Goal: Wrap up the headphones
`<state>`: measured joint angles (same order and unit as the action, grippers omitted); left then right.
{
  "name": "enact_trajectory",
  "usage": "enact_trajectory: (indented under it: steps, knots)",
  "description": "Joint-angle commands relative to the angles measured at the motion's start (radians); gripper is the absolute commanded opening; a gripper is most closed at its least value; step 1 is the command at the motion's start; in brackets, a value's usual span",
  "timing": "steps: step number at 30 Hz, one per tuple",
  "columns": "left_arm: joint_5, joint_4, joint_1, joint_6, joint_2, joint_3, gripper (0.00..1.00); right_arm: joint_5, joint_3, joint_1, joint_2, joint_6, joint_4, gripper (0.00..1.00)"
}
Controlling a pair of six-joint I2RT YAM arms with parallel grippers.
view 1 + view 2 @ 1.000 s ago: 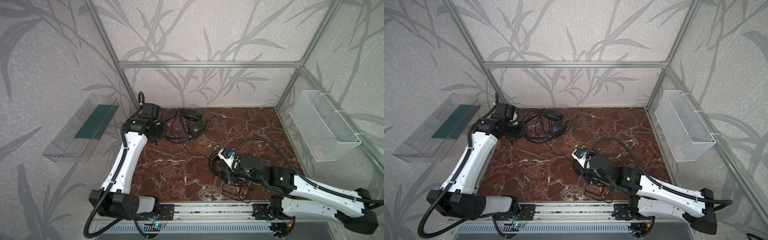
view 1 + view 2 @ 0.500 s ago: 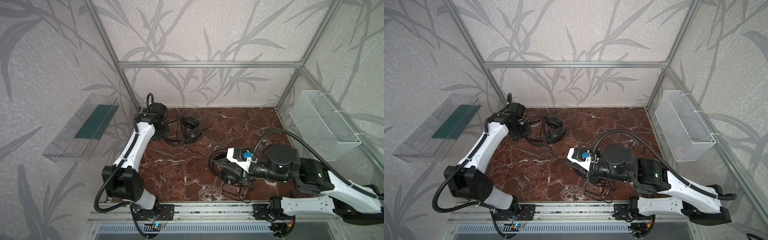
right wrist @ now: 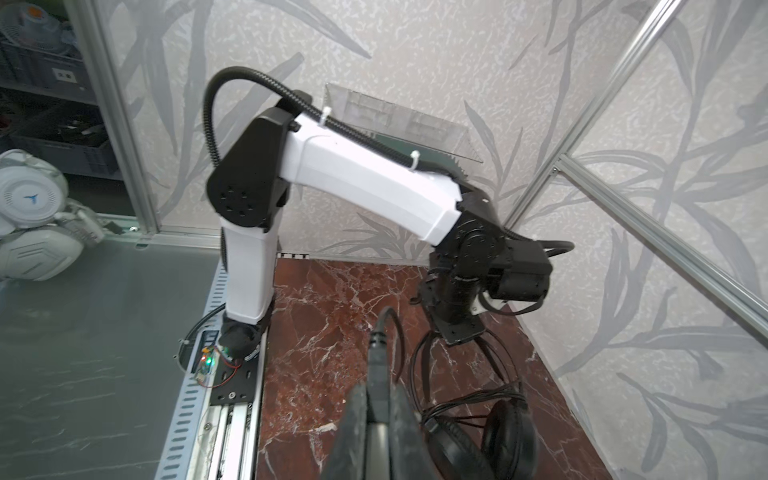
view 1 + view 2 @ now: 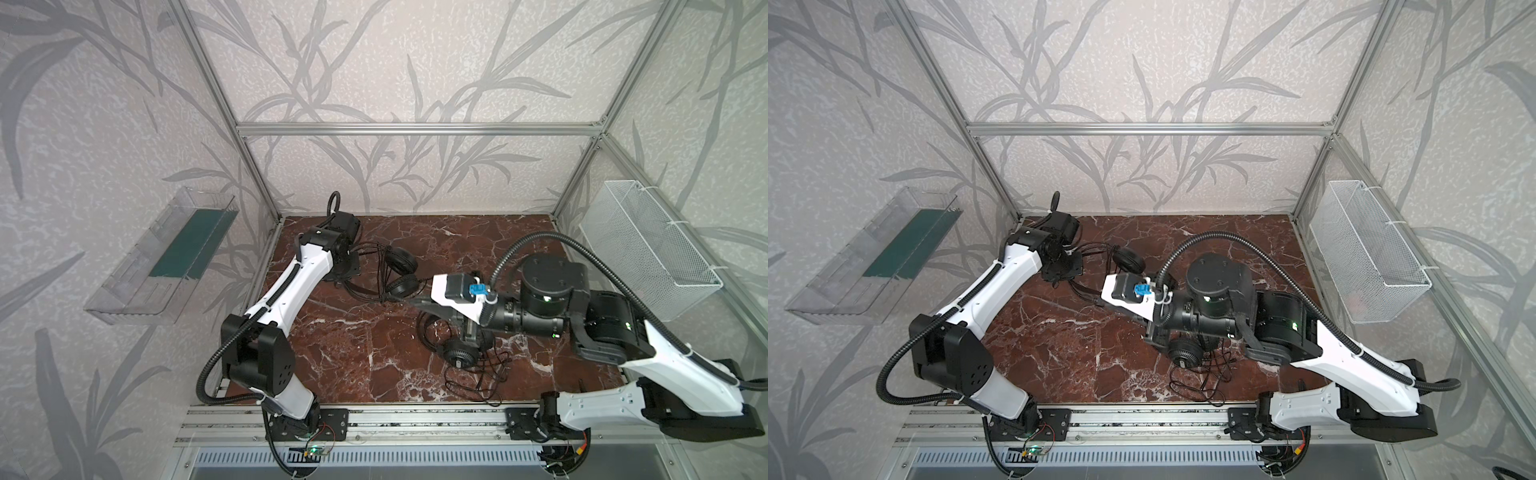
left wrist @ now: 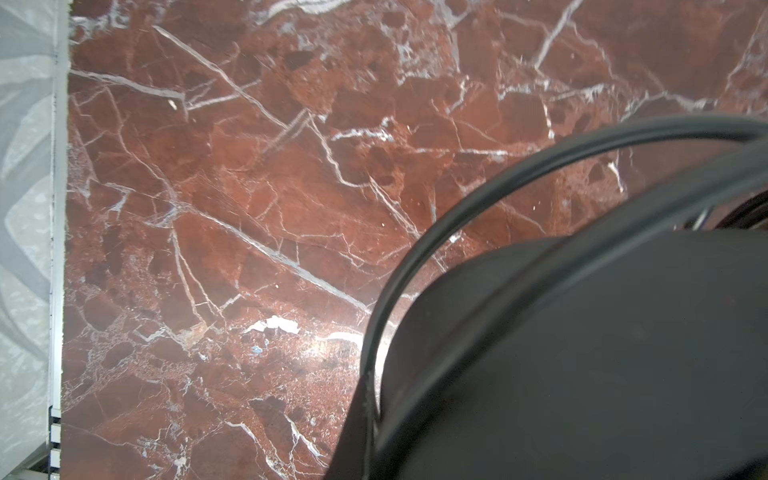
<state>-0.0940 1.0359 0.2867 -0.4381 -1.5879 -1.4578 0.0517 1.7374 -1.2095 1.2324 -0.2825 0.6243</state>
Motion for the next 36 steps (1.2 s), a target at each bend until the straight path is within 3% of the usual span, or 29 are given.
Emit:
enact_trajectory:
  steps: [1, 9, 20, 25, 30, 36]
  knots:
    - [0.009, -0.054, 0.030, 0.011, 0.073, 0.051, 0.00, 0.022, 0.078, 0.067, 0.045, -0.002, -0.043, 0.00]
    - [0.078, -0.097, 0.095, 0.003, 0.249, 0.223, 0.00, 0.151, 0.299, 0.262, 0.225, 0.060, -0.013, 0.00]
    - [0.254, -0.027, 0.177, -0.049, 0.570, 0.350, 0.00, 0.309, 0.705, 0.508, 0.556, 0.132, 0.121, 0.00]
    - [0.325, 0.012, 0.183, -0.051, 0.674, 0.346, 0.00, 0.374, 0.769, 0.559, 0.655, 0.162, 0.129, 0.00]
    - [0.379, 0.016, 0.185, -0.059, 0.765, 0.321, 0.00, 0.407, 0.722, 0.616, 0.704, 0.202, 0.112, 0.00]
    - [0.406, 0.037, 0.185, -0.063, 0.775, 0.262, 0.00, 0.454, 0.658, 0.673, 0.739, 0.248, 0.098, 0.00]
